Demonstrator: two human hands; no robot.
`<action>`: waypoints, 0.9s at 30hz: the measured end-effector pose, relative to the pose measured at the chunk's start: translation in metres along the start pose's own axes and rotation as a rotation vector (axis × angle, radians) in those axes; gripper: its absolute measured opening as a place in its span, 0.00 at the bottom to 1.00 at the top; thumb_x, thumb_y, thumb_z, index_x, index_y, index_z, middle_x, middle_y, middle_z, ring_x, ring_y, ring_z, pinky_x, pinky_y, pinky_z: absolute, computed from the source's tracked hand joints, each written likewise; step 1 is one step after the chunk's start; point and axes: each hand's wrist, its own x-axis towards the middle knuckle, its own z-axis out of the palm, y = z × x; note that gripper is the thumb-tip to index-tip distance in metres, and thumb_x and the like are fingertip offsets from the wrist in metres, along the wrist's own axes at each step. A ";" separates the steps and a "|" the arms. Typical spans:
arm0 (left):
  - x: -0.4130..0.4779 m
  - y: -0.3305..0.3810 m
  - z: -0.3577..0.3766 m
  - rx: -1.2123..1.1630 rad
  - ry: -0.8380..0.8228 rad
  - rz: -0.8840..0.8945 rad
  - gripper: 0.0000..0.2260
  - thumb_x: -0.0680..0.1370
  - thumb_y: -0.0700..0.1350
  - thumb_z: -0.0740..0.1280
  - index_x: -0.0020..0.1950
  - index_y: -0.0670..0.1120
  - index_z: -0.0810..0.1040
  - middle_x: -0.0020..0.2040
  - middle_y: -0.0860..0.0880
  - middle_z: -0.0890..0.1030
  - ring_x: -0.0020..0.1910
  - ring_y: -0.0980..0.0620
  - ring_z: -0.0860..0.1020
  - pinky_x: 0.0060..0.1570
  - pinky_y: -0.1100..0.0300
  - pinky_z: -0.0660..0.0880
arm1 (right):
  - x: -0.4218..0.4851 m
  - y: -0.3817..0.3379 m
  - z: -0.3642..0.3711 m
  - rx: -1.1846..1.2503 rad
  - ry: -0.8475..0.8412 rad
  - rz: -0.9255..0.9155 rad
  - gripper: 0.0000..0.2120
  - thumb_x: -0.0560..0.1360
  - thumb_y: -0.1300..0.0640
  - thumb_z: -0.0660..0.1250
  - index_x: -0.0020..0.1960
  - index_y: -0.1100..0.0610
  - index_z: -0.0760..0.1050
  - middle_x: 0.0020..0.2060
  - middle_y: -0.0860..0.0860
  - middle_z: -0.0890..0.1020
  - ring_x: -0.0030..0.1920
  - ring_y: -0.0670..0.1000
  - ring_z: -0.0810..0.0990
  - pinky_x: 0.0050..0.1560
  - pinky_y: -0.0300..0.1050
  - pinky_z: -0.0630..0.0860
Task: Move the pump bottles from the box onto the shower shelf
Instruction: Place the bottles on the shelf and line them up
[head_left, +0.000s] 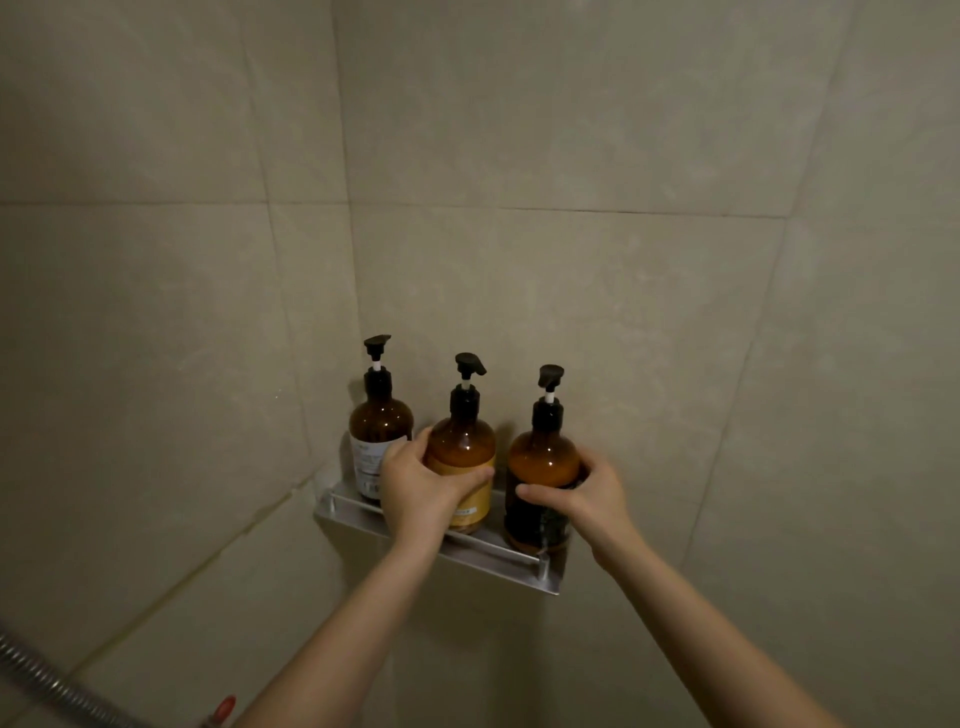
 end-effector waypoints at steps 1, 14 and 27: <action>0.001 -0.001 0.000 0.004 0.002 0.001 0.33 0.58 0.54 0.78 0.62 0.50 0.75 0.57 0.49 0.78 0.57 0.50 0.76 0.57 0.53 0.74 | 0.000 0.000 0.001 0.000 0.005 0.001 0.23 0.55 0.53 0.82 0.46 0.43 0.76 0.46 0.43 0.82 0.49 0.44 0.81 0.49 0.41 0.77; 0.003 -0.010 -0.004 0.071 -0.027 0.084 0.32 0.60 0.60 0.74 0.61 0.50 0.75 0.55 0.50 0.78 0.54 0.52 0.76 0.55 0.57 0.74 | -0.003 0.008 0.011 -0.100 0.079 -0.006 0.30 0.57 0.49 0.81 0.55 0.43 0.71 0.54 0.47 0.75 0.57 0.51 0.75 0.58 0.49 0.74; 0.017 0.000 -0.054 0.133 0.260 0.222 0.23 0.71 0.56 0.68 0.64 0.53 0.70 0.59 0.50 0.75 0.53 0.52 0.77 0.47 0.58 0.76 | 0.001 0.002 0.007 -0.153 0.023 0.063 0.34 0.57 0.50 0.81 0.60 0.47 0.70 0.56 0.46 0.76 0.59 0.52 0.75 0.54 0.42 0.75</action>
